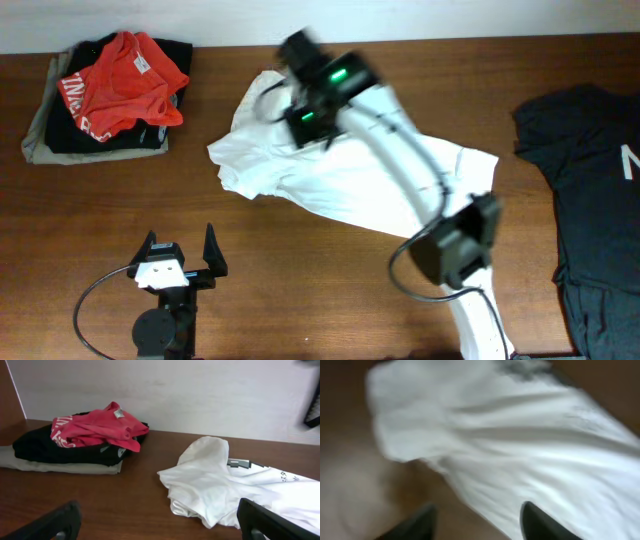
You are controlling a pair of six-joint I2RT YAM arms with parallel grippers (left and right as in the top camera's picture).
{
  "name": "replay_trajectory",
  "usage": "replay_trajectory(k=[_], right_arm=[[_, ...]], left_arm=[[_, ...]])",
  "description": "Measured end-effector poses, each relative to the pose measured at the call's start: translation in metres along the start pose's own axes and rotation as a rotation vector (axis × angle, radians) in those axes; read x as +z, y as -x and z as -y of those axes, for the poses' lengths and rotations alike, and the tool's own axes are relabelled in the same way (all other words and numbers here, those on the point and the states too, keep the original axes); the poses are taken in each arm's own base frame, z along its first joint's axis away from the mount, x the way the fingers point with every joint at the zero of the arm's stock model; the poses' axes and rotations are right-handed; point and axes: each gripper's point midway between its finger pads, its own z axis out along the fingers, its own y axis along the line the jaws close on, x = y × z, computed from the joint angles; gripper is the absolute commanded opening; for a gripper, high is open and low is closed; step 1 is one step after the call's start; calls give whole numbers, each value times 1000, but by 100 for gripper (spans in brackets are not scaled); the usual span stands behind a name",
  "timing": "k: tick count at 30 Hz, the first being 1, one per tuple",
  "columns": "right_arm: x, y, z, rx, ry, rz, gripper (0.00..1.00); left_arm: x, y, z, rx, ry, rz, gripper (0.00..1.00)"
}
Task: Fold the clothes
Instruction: 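Drag the white T-shirt leftward and drop it mid-table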
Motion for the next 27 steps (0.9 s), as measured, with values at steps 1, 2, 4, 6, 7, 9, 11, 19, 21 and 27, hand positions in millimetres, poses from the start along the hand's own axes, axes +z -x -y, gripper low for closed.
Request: replay_trajectory(k=[1, 2, 4, 6, 7, 9, 11, 19, 21, 27], right_arm=[[-10, 0, 22, 39, -24, -4, 99], [-19, -3, 43, 76, -52, -13, 99], [-31, -10, 85, 161, -94, -40, 99], [-33, -19, 121, 234, -128, -72, 99], [-33, -23, 137, 266, -142, -86, 99], [-30, -31, 161, 319, -160, -114, 99], [-27, -40, 183, 367, -173, -139, 99], [-16, -67, 255, 527, -211, -180, 99], [-19, -72, 268, 558, -220, -180, 99], [-24, -79, 288, 604, -232, -175, 98]], left_arm=[[0, 0, 0, 0, 0, 0, 99], [0, 0, 0, 0, 0, 0, 99], [0, 0, 0, 0, 0, 0, 99], [0, 0, 0, 0, 0, 0, 99], [0, 0, 0, 0, 0, 0, 99], [0, 0, 0, 0, 0, 0, 99], [0, 0, 0, 0, 0, 0, 99], [0, 0, 0, 0, 0, 0, 99], [0, 0, 0, 0, 0, 0, 99], [0, 1, 0, 0, 0, 5, 99]])
